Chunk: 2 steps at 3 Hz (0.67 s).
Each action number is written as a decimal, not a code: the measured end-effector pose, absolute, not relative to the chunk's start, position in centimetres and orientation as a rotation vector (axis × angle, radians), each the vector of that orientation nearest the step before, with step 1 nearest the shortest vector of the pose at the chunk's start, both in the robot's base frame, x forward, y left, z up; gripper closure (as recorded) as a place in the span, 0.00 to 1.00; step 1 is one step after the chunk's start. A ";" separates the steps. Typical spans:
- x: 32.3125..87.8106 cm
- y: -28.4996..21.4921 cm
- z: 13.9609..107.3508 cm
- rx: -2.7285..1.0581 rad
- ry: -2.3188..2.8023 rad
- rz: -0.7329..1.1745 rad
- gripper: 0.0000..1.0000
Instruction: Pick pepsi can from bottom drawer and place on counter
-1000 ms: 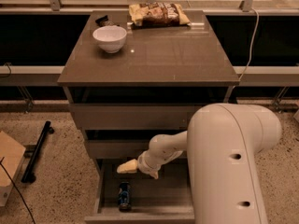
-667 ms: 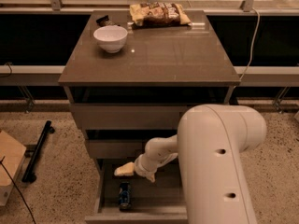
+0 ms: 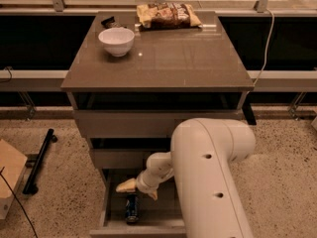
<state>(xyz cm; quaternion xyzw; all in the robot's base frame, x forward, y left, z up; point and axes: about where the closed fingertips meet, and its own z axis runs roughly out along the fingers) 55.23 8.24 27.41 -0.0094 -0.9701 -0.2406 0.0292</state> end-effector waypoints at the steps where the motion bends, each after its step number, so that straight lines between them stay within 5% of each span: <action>1: 55.3 9.7 23.4 -0.075 -2.961 -0.700 0.00; 2: 55.3 10.7 20.4 -0.122 -2.937 -0.677 0.00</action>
Offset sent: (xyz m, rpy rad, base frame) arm 0.0059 0.0337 -0.1009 -0.0469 0.1093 -0.0738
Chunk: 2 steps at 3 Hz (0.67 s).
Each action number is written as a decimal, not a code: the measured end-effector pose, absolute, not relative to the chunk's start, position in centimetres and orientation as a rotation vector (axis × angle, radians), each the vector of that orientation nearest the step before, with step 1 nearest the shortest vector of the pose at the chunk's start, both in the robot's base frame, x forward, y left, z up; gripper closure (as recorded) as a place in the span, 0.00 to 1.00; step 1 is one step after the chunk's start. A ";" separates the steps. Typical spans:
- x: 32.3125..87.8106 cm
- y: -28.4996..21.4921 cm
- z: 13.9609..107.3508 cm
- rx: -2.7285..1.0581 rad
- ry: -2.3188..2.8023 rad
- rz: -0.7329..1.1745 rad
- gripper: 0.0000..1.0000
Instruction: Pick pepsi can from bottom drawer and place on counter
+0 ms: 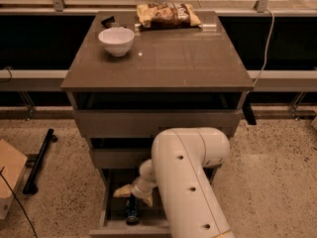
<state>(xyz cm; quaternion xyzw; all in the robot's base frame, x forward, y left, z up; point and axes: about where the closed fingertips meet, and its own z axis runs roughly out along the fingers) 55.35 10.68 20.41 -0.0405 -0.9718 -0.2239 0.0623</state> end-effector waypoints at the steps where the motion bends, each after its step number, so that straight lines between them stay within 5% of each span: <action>1: 54.9 11.1 16.6 -0.209 -2.893 -0.649 0.00; 2: 54.4 11.0 14.4 -0.262 -2.856 -0.633 0.00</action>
Offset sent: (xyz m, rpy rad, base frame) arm -0.0123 0.0018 -0.0848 -0.0261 0.1446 -0.1144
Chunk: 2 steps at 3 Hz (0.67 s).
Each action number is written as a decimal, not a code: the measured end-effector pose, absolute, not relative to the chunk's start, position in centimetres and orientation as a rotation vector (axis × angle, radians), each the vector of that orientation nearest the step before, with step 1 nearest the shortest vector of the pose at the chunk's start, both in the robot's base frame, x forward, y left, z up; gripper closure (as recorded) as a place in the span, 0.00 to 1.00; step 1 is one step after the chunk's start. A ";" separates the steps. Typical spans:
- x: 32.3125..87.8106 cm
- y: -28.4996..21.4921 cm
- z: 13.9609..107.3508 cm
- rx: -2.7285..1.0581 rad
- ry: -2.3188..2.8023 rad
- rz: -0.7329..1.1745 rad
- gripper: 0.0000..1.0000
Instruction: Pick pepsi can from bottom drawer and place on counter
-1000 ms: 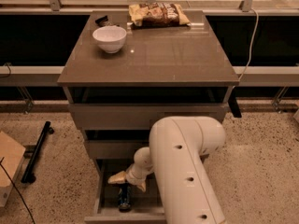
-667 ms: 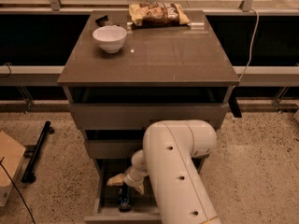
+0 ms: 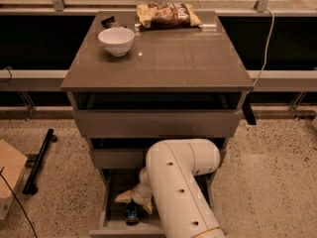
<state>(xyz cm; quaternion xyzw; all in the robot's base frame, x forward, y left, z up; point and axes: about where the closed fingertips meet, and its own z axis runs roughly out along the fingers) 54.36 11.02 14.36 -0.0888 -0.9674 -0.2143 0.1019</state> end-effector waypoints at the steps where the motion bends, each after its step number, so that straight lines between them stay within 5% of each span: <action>1: 53.3 10.7 12.3 -0.314 -2.808 -0.614 0.00; 2: 52.7 10.5 11.7 -0.338 -2.788 -0.614 0.18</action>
Offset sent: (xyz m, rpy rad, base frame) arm -0.0234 -0.0111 -0.0396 0.0044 0.1120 -0.0749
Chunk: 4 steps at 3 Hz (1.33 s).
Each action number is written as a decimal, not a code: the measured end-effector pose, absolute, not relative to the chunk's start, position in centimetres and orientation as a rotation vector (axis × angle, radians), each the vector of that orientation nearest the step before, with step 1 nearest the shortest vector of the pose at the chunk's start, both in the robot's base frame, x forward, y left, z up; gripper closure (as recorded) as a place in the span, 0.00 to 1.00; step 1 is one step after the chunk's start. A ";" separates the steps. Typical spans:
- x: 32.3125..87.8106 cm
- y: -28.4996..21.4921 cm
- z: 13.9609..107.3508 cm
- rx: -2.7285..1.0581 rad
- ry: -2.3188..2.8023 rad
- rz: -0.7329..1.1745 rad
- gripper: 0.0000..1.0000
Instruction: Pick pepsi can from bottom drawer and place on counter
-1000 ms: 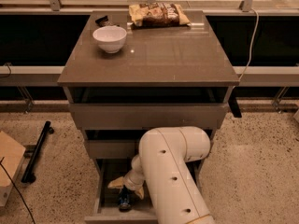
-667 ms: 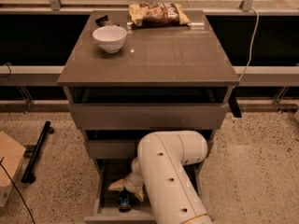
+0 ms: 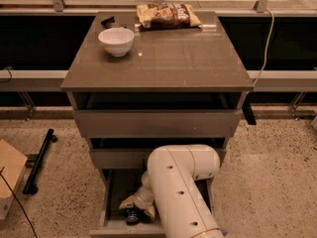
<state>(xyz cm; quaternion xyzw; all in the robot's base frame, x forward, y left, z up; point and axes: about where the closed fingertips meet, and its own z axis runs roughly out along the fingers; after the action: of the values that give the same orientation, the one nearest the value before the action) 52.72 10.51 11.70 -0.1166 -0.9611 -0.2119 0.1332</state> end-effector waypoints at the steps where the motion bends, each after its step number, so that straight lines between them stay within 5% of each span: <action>1: 52.7 10.5 12.1 -0.338 -2.788 -0.614 0.43; 3: 53.6 11.0 14.8 -0.302 -2.830 -0.683 0.97; 4: 53.8 10.9 18.7 -0.240 -2.814 -0.819 1.00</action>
Offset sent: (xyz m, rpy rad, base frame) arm 0.0130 0.0046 0.0317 0.0477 -0.0882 -0.0002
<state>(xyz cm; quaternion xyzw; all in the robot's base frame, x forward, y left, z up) 53.83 10.89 18.72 -0.0812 -0.9521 -0.2770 0.1005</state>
